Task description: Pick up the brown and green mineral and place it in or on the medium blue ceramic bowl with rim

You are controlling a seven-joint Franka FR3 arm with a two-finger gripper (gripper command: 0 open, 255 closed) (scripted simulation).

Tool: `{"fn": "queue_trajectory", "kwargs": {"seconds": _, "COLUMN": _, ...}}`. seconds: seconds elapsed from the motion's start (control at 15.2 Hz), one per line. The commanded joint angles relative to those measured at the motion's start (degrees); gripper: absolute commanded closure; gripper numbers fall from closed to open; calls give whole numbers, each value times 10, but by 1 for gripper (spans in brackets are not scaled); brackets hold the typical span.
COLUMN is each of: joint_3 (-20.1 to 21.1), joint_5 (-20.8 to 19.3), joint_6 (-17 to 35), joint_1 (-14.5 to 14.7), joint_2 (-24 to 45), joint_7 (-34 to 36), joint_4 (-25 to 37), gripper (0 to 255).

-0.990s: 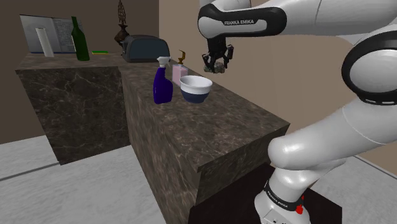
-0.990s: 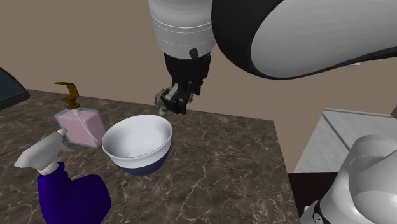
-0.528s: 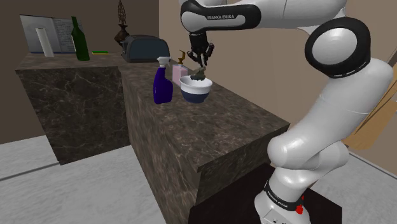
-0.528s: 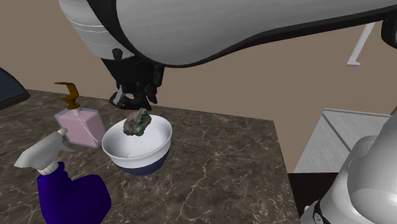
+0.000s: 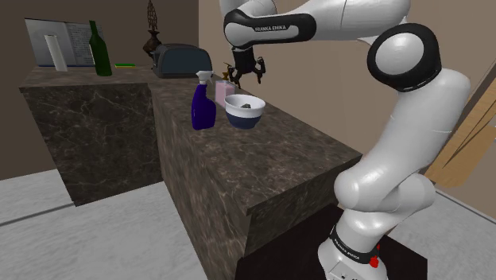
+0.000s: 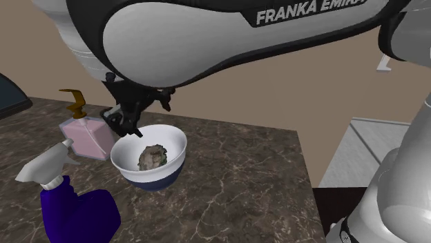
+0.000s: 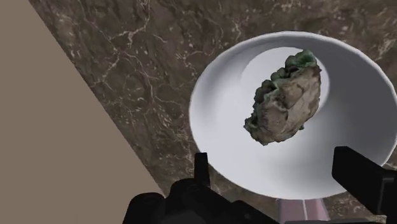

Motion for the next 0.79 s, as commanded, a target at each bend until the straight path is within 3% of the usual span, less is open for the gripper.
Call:
{"fn": "queue_trajectory", "kwargs": {"seconds": 0.0, "joint_3": -4, "joint_5": 2, "joint_6": 11, "joint_1": 1, "joint_2": 34, "joint_7": 64, "joint_4": 8, "gripper": 0}}
{"fn": "queue_trajectory", "kwargs": {"seconds": 0.4, "joint_3": -32, "joint_5": 19, "joint_6": 66, "joint_1": 5, "joint_2": 130, "joint_7": 230, "joint_4": 35, "gripper": 0}}
{"fn": "queue_trajectory", "kwargs": {"seconds": 0.73, "joint_3": -38, "joint_5": 17, "joint_6": 100, "joint_1": 0, "joint_2": 141, "joint_7": 247, "joint_4": 12, "gripper": 0}}
